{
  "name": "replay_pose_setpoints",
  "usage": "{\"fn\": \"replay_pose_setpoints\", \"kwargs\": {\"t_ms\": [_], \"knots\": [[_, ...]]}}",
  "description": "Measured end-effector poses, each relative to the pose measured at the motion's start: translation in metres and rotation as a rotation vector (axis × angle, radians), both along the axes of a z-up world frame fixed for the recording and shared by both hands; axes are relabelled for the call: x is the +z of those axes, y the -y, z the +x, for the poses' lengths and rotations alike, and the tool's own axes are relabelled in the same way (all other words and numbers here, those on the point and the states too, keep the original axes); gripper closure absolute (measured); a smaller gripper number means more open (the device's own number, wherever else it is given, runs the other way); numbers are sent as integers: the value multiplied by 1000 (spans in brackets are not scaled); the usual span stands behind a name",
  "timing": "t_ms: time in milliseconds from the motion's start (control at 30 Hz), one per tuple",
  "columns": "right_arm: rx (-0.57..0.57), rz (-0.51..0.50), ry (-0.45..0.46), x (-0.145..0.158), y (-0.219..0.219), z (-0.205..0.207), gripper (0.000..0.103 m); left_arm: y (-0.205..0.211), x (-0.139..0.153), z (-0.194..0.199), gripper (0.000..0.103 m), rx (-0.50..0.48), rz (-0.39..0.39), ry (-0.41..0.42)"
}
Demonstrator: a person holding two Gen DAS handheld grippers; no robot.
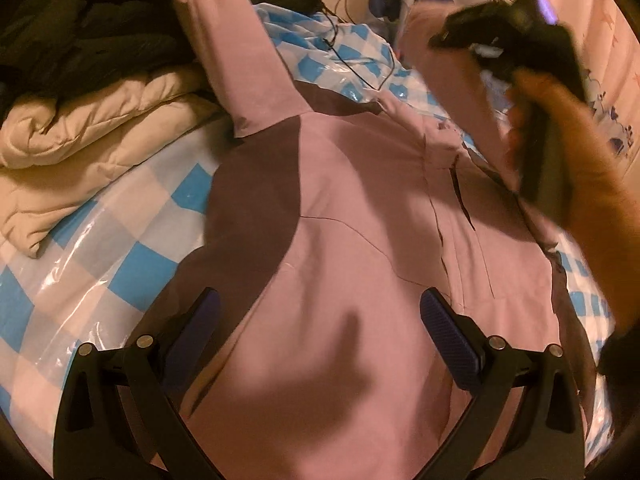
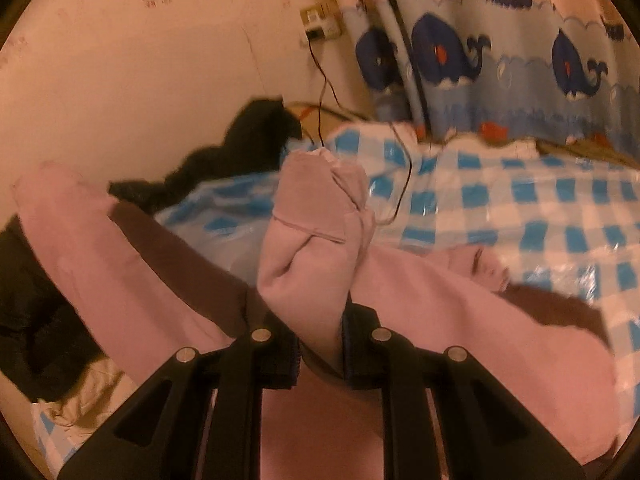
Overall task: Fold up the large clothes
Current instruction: 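Lift the sleeve with the right gripper and lay it across the jacket body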
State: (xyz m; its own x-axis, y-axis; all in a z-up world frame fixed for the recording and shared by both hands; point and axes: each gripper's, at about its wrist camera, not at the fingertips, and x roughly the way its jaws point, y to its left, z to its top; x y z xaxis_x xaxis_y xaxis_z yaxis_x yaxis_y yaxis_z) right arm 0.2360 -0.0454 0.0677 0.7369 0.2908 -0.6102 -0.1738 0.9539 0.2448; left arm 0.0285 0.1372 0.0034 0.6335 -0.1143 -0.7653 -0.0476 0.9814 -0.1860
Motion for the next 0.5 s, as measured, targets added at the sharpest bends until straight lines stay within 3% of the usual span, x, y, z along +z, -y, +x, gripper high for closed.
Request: {"fn": "replay_pose_setpoints", "kwargs": {"t_ms": [267,367,467,500], "knots": [[-12,-93,-152,-92,-33,14,82,-12,2,-1,7,7,-37,-7],[23,-99,-212,-115,-44,14,66,-13,1,0,7,6,-40,-12],[85,-103,-229,-119,-59,10,30,-12,1,0,7,2,-36,-14],[109,-99,-218,-114,-64,6,30,-11,1,0,7,1,-36,-16]]}}
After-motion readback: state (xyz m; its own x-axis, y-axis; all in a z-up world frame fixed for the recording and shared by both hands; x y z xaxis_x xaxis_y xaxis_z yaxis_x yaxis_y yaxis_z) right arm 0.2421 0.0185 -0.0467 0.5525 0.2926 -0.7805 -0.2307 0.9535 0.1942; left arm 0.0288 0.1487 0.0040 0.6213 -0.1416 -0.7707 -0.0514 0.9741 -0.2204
